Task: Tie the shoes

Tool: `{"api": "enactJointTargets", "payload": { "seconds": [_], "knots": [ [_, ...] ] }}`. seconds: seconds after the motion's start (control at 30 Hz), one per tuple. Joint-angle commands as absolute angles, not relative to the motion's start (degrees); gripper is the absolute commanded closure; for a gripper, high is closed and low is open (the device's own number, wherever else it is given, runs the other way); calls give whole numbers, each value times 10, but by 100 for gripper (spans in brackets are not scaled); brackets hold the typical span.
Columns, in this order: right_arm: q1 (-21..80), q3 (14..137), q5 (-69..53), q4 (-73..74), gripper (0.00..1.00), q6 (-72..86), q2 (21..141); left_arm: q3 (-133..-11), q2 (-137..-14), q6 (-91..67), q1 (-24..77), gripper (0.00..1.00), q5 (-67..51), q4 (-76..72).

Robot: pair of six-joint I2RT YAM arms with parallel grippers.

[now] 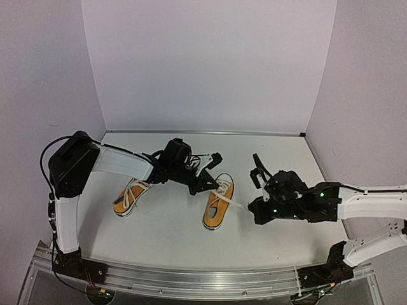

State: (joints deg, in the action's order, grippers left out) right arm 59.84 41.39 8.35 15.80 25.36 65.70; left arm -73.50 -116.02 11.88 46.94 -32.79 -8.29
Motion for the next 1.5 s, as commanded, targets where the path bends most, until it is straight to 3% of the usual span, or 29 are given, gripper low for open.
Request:
{"api": "enactJointTargets", "payload": {
  "seconds": [0.0,0.8,1.1,1.17,1.23,1.3,1.47],
  "knots": [
    [573,418,122,204,100,320,701,-712,-1118,108,468,100,-333,-143],
    [530,335,81,222,100,408,714,-672,-1119,81,468,100,-291,-234],
    [530,362,70,208,100,378,751,-661,-1120,92,468,100,-315,-239],
    [530,382,75,208,92,365,762,-654,-1117,93,468,100,-318,-240],
    [530,403,80,209,68,353,767,-645,-1114,98,468,100,-320,-240],
    [530,419,84,209,53,343,764,-637,-1112,101,468,98,-322,-240],
    [523,454,99,209,35,314,722,-629,-1110,105,468,96,-315,-237]
  ]
}}
